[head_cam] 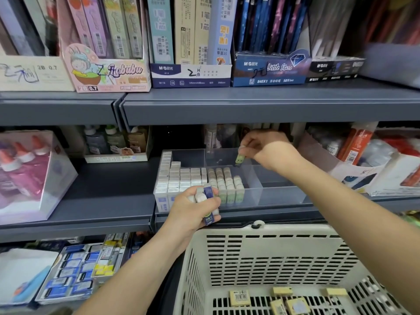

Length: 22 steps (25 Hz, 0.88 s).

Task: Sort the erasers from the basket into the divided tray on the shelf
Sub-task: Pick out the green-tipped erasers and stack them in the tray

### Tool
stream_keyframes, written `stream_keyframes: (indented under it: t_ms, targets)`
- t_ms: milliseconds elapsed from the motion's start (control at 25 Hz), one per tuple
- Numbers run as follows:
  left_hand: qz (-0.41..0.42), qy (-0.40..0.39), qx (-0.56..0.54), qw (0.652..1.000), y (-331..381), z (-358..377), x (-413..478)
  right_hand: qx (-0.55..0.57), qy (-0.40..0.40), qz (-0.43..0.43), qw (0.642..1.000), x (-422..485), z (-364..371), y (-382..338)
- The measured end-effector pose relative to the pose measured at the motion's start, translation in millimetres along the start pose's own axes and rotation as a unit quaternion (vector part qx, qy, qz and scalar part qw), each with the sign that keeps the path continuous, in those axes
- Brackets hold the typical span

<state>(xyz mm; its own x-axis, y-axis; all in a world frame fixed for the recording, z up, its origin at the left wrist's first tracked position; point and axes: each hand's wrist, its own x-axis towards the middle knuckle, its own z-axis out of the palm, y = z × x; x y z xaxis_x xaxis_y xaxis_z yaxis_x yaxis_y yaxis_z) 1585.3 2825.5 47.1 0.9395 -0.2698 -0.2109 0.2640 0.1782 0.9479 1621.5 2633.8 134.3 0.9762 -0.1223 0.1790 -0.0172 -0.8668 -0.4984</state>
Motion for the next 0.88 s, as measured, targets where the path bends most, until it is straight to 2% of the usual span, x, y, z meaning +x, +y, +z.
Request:
stream_keyframes:
  t_ms: [240, 480, 600, 640, 720, 800, 880]
  targets:
    - [0.004, 0.026, -0.007, 1.0, 2, -2, -1, -0.078, -0.094, 0.02, 0.992, 9, 28, 10]
    - [0.007, 0.037, -0.014, 0.999, 5, 0, -4, -0.12, -0.105, -0.015, 0.987, 4, 42, 20]
    - [0.003, 0.038, -0.018, 0.999, 7, 2, -4, -0.062, -0.056, -0.062, 0.995, -10, 32, 7]
    - [0.003, 0.039, -0.022, 0.999, 8, 2, -4, -0.024, -0.065, -0.084, 0.994, -17, 28, 1]
    - [0.006, 0.037, -0.033, 0.999, 9, 3, -4, 0.033, -0.136, -0.104, 0.985, -36, 24, -9]
    - [0.006, 0.032, -0.046, 0.998, 10, 3, -5, 0.025, -0.187, -0.09, 0.978, -52, 30, -12]
    - [0.0, 0.033, -0.064, 0.997, 10, 4, -5, 0.008, -0.168, -0.081, 0.983, -61, 39, -10]
